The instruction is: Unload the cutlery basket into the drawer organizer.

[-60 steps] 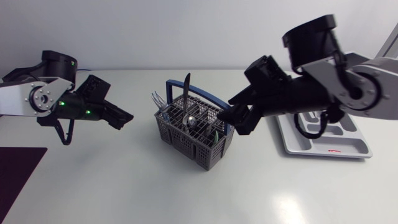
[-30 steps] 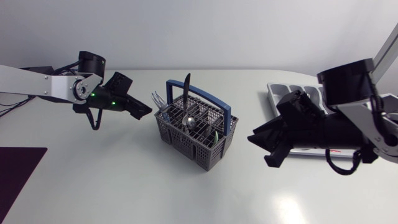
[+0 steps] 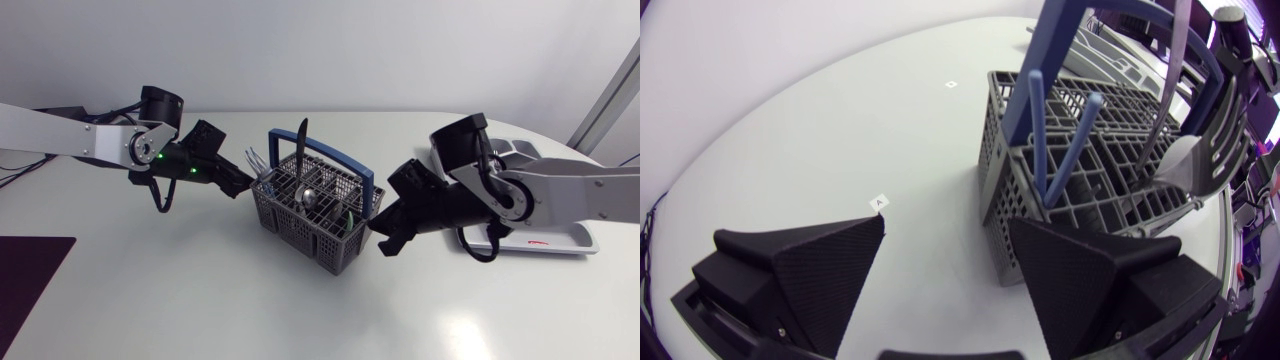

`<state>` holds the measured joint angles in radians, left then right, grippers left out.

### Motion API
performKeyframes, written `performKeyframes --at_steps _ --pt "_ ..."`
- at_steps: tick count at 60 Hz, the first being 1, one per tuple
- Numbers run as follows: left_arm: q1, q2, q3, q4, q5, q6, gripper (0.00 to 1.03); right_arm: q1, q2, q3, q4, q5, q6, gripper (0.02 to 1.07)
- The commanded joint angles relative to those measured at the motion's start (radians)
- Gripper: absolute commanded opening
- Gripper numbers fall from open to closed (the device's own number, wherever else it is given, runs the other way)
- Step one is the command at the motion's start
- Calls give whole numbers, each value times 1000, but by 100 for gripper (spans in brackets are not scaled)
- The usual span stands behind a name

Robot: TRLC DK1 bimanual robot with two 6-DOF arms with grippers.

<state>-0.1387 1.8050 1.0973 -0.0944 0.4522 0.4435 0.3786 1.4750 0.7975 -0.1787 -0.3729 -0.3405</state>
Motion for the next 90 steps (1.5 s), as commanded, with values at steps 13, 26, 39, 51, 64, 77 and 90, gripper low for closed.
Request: performKeyframes --at_steps 13,26,39,51,64,77,90 --pt "-33 -119 -149 -22 26 58 93 -12 133 178 22 -6 37 15" --pt "-62 -173 -211 -24 26 64 93 -58 228 259 47 2 29 15" --pt "-4 -271 -228 -74 9 103 93 -75 199 272 15 2 14 25" --pt "116 -401 -231 -134 39 176 95 -104 -50 108 -18 2 -29 91" --pt "165 -381 -197 -166 189 185 95 -115 -262 -20 -76 -3 -37 92" --pt "151 -317 -134 -166 261 179 83 -79 -352 -89 -102 0 -12 92" --pt "122 -277 -93 -166 267 175 77 -61 -400 -118 -120 8 -2 92"
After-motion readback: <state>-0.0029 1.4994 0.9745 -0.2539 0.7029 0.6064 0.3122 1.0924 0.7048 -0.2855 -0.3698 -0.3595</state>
